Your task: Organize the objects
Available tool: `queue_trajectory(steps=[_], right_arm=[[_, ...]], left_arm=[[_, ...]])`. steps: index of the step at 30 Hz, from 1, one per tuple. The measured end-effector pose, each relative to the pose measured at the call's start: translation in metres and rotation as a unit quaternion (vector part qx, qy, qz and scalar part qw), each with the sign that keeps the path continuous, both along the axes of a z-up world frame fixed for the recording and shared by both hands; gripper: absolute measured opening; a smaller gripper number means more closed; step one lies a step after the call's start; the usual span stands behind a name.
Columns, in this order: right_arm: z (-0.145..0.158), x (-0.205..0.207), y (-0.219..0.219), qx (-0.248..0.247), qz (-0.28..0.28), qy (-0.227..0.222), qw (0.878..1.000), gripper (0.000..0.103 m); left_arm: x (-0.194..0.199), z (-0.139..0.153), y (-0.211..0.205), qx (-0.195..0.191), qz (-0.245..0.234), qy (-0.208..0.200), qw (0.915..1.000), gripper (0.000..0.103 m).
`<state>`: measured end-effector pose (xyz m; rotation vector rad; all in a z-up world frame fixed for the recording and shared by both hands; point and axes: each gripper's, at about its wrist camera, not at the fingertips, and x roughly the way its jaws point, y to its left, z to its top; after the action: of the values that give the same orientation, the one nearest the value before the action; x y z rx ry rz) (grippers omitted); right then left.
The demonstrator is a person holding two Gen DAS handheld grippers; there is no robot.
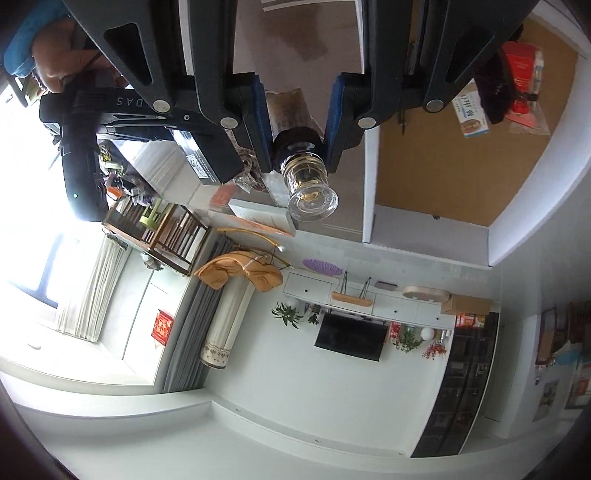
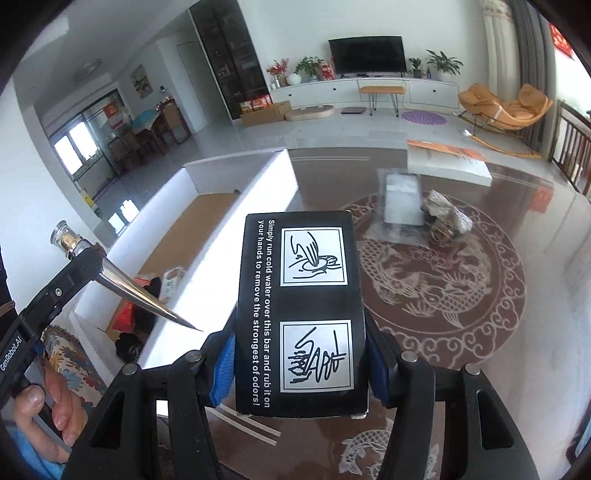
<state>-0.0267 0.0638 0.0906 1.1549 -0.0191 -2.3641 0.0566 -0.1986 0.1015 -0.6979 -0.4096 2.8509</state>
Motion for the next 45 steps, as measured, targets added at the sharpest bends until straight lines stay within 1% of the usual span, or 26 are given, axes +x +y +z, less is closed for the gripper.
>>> queue_trajectory(steps=[1, 3, 5, 6, 8, 9, 10, 11, 12, 14, 16, 17, 18, 19, 22, 24, 27, 28, 30, 32, 34, 35, 36, 38, 41, 45], right_arm=[[0.008, 0.002, -0.018, -0.005, 0.019, 0.006, 1.000, 0.059], [0.018, 0.002, -0.055, -0.016, 0.058, 0.006, 0.998, 0.059], [0.019, 0.002, -0.092, -0.023, 0.094, -0.005, 0.995, 0.059], [0.016, 0.001, -0.111, -0.023, 0.111, -0.013, 0.993, 0.059], [0.000, -0.001, -0.144, -0.020, 0.142, -0.041, 0.989, 0.060], [-0.010, -0.003, -0.156, -0.018, 0.151, -0.059, 0.987, 0.061], [-0.020, -0.007, -0.165, -0.022, 0.155, -0.075, 0.985, 0.065], [-0.029, -0.011, -0.170, -0.027, 0.152, -0.089, 0.984, 0.067], [-0.034, -0.014, -0.169, -0.031, 0.142, -0.095, 0.985, 0.070], [-0.035, -0.015, -0.156, -0.047, 0.124, -0.086, 0.987, 0.075], [-0.029, -0.014, -0.130, -0.058, 0.102, -0.058, 0.991, 0.087], [-0.026, -0.015, -0.114, -0.058, 0.084, -0.040, 0.994, 0.090], [-0.023, -0.017, -0.097, -0.057, 0.066, -0.024, 0.996, 0.095], [-0.023, -0.019, -0.079, -0.054, 0.047, -0.008, 0.997, 0.098], [-0.042, -0.029, -0.020, -0.011, -0.032, 0.027, 0.999, 0.101], [-0.068, -0.038, 0.022, 0.031, -0.089, 0.024, 0.995, 0.101], [-0.110, -0.048, 0.086, 0.080, -0.167, 0.009, 0.983, 0.101], [-0.121, -0.048, 0.105, 0.091, -0.189, 0.006, 0.978, 0.101], [-0.138, -0.049, 0.141, 0.105, -0.224, -0.006, 0.969, 0.101], [-0.150, -0.047, 0.164, 0.103, -0.249, -0.014, 0.963, 0.101], [-0.155, -0.043, 0.179, 0.098, -0.267, -0.021, 0.958, 0.101], [-0.157, -0.043, 0.183, 0.093, -0.272, -0.029, 0.957, 0.101], [-0.153, -0.041, 0.184, 0.087, -0.274, -0.024, 0.957, 0.101], [-0.151, -0.040, 0.182, 0.090, -0.270, -0.025, 0.958, 0.102], [-0.151, -0.042, 0.173, 0.122, -0.261, -0.028, 0.957, 0.103], [-0.154, -0.043, 0.173, 0.123, -0.256, -0.027, 0.958, 0.103]], left_arm=[[0.003, 0.005, -0.016, -0.004, 0.019, -0.001, 0.9998, 0.027], [0.005, 0.010, -0.046, -0.012, 0.055, -0.017, 0.9983, 0.027], [0.000, 0.005, -0.075, -0.023, 0.085, -0.052, 0.9948, 0.027], [-0.007, -0.001, -0.087, -0.036, 0.094, -0.083, 0.9914, 0.027], [-0.032, -0.022, -0.105, -0.078, 0.108, -0.159, 0.9783, 0.029], [-0.046, -0.034, -0.114, -0.097, 0.113, -0.187, 0.9711, 0.030], [-0.060, -0.047, -0.121, -0.108, 0.123, -0.210, 0.9640, 0.033], [-0.069, -0.056, -0.130, -0.112, 0.134, -0.225, 0.9585, 0.043], [-0.077, -0.063, -0.136, -0.112, 0.143, -0.233, 0.9553, 0.054], [-0.078, -0.071, -0.145, -0.106, 0.163, -0.229, 0.9537, 0.063], [-0.074, -0.071, -0.139, -0.095, 0.173, -0.209, 0.9578, 0.072], [-0.073, -0.070, -0.134, -0.090, 0.174, -0.198, 0.9603, 0.080], [-0.070, -0.070, -0.126, -0.087, 0.173, -0.188, 0.9629, 0.087], [-0.069, -0.067, -0.115, -0.084, 0.168, -0.180, 0.9656, 0.087], [-0.067, -0.064, -0.075, -0.083, 0.124, -0.165, 0.9750, 0.087], [-0.064, -0.057, -0.041, -0.087, 0.085, -0.149, 0.9813, 0.087], [-0.057, -0.053, 0.019, -0.091, 0.006, -0.130, 0.9874, 0.088], [-0.056, -0.054, 0.039, -0.090, -0.019, -0.130, 0.9872, 0.090], [-0.055, -0.068, 0.078, -0.080, -0.071, -0.149, 0.9831, 0.103], [-0.060, -0.091, 0.113, -0.064, -0.115, -0.177, 0.9752, 0.103], [-0.066, -0.119, 0.144, -0.064, -0.134, -0.208, 0.9667, 0.103], [-0.071, -0.132, 0.155, -0.073, -0.132, -0.219, 0.9639, 0.103], [-0.077, -0.143, 0.163, -0.085, -0.125, -0.225, 0.9625, 0.103], [-0.088, -0.158, 0.173, -0.110, -0.107, -0.227, 0.9618, 0.103], [-0.108, -0.172, 0.179, -0.133, -0.081, -0.225, 0.9618, 0.103], [-0.132, -0.185, 0.180, -0.152, -0.066, -0.233, 0.9582, 0.103]])
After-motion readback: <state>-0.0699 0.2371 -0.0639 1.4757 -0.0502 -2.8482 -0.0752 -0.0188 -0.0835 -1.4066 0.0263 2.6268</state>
